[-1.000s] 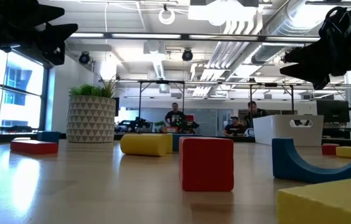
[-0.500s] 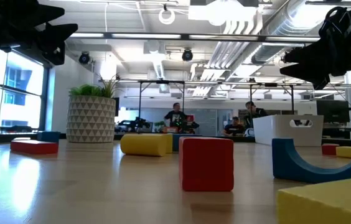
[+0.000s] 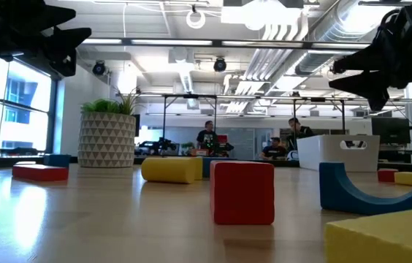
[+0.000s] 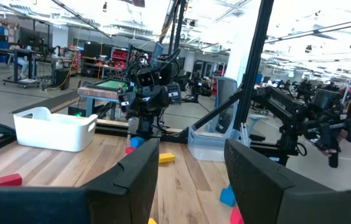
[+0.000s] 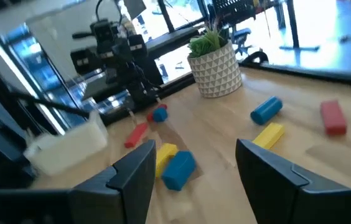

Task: Sort & place blocks by color
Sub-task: Put the yellow block into the top white bin

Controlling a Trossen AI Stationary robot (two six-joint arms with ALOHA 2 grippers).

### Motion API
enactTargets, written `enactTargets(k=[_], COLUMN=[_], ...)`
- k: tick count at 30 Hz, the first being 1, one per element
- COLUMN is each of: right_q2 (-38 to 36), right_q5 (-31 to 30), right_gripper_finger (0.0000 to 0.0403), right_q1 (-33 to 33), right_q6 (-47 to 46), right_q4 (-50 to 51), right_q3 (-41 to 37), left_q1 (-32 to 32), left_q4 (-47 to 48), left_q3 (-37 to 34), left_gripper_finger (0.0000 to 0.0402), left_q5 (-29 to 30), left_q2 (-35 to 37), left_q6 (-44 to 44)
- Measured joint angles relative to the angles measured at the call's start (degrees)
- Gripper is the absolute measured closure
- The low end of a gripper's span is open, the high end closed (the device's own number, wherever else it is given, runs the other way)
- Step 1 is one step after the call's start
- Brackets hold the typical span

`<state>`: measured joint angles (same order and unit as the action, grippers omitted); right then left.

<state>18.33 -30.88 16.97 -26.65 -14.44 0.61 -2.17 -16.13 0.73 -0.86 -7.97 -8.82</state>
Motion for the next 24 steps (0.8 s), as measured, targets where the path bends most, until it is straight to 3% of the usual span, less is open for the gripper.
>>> enactTargets(k=[10, 19, 24], right_q2=[0.00, 0.00, 0.02], right_q5=[-0.38, -0.58, -0.28], right_gripper_finger=[0.0197, 0.0197, 0.0197], right_q1=[-0.01, -0.01, -0.01], right_q6=[-18.39, -21.12, -18.25], right_q4=[-0.91, -14.58, -15.15], right_q3=[0.01, 0.08, 4.25], left_q1=[0.02, 0.00, 0.01], left_q4=[-0.01, -0.01, -0.03], left_q3=[0.00, -0.02, -0.01], left_gripper_finger=[0.0232, 0.0232, 0.0232], left_q5=[0.00, 0.02, 0.02], left_q2=[0.00, 0.00, 0.00], left_q6=[0.02, 0.00, 0.00])
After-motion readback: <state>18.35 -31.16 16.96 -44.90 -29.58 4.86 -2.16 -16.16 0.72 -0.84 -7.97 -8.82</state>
